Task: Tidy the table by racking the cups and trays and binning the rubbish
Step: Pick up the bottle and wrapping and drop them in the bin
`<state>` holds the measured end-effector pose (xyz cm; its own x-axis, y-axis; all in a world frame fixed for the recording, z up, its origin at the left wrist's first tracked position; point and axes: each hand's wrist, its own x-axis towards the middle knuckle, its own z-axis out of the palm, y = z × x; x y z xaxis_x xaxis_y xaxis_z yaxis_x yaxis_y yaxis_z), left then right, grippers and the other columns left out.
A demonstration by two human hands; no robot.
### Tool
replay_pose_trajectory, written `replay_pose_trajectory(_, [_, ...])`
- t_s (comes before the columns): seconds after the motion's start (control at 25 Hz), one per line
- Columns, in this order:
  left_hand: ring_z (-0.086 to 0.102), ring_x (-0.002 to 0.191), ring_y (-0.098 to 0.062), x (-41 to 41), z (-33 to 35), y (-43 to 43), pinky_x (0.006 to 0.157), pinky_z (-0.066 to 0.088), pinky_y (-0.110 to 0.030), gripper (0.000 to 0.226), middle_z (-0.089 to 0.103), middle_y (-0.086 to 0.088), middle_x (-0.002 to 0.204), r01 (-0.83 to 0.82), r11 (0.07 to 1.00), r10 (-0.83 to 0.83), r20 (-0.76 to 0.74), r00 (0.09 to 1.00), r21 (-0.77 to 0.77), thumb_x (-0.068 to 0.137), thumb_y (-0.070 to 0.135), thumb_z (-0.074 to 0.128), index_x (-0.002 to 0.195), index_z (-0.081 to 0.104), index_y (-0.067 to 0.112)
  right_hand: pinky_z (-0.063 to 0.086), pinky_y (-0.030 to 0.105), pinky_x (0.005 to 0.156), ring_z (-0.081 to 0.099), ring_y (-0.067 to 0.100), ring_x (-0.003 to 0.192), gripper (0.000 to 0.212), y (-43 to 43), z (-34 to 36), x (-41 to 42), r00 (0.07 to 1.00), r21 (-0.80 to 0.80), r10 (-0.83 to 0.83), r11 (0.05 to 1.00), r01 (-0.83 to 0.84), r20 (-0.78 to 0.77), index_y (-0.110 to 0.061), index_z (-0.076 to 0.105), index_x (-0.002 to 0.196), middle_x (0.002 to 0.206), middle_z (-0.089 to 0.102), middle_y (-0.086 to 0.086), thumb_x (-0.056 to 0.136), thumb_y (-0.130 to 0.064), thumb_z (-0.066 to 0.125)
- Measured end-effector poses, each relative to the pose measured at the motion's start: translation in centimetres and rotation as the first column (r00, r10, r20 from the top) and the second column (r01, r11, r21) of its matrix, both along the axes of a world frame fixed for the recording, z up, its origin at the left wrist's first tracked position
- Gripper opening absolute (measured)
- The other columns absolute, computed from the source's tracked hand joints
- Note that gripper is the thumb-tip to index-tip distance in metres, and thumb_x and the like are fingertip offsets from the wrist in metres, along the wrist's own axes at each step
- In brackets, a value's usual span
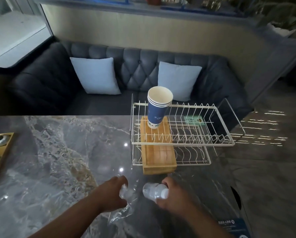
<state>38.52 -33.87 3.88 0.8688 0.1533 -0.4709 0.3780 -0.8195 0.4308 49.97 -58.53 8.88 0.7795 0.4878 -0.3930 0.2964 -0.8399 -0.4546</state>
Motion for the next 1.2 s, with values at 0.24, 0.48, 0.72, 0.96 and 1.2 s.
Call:
replay_pose_trajectory(0.24, [0.057,0.092,-0.007,0.4,-1.0,0.0,0.078,0.052,-0.027,0.053,0.05,0.013,0.115,0.111,0.987,-0.108,0.034,0.994,-0.116,0.067,0.043,0.073,0.113,0.047,0.044,0.046,0.029,0.071,0.061,0.013,0.085,0.051,0.3,0.0,-1.0,0.998,-0.029,-0.057,0.998,0.057,-0.017,-0.037,0.05,0.103,0.099,0.062,-0.012,0.061,-0.059,0.07])
replay_pose_trajectory(0.48, [0.057,0.093,-0.007,1.2,-1.4,-1.5,0.08,0.054,-0.029,0.052,0.051,0.013,0.116,0.155,0.985,-0.152,0.033,0.988,-0.082,0.066,0.048,0.072,0.112,0.047,0.046,0.05,0.029,0.076,0.062,0.011,0.089,0.059,-2.2,-0.6,-0.9,0.993,-0.002,-0.105,0.995,0.105,-0.058,-0.039,0.048,0.11,0.101,0.062,-0.014,0.06,-0.06,0.069])
replay_pose_trajectory(0.72, [0.058,0.099,-0.014,3.5,-1.7,-6.1,0.076,0.042,-0.028,0.052,0.058,0.009,0.122,0.201,0.977,-0.202,0.007,0.979,0.073,0.07,0.054,0.068,0.116,0.048,0.041,0.041,0.02,0.073,0.06,0.009,0.091,0.066,-6.9,-1.6,1.5,0.995,-0.024,-0.049,0.999,0.047,-0.083,-0.041,0.047,0.122,0.116,0.064,-0.013,0.063,-0.064,0.067])
replay_pose_trajectory(0.96, [0.058,0.103,-0.015,7.3,-1.5,-13.9,0.077,0.04,-0.028,0.043,0.058,0.009,0.118,0.164,0.977,-0.17,0.029,0.985,0.134,0.074,0.046,0.066,0.114,0.051,0.037,0.035,0.01,0.063,0.056,0.004,0.088,0.064,-14.9,-2.7,6.0,0.995,0.069,-0.047,0.996,0.053,-0.092,-0.041,0.049,0.118,0.104,0.056,-0.019,0.06,-0.063,0.069])
replay_pose_trajectory(1.2, [0.062,0.097,-0.022,12.1,-0.5,-22.9,0.08,0.051,-0.031,0.046,0.045,0.004,0.111,0.091,0.984,-0.098,0.035,0.995,0.155,0.068,0.04,0.068,0.111,0.052,0.036,0.051,0.025,0.077,0.062,0.009,0.09,0.066,-23.3,-2.7,11.5,0.997,0.095,-0.033,0.995,0.04,-0.07,-0.039,0.05,0.115,0.109,0.065,-0.013,0.057,-0.065,0.067])
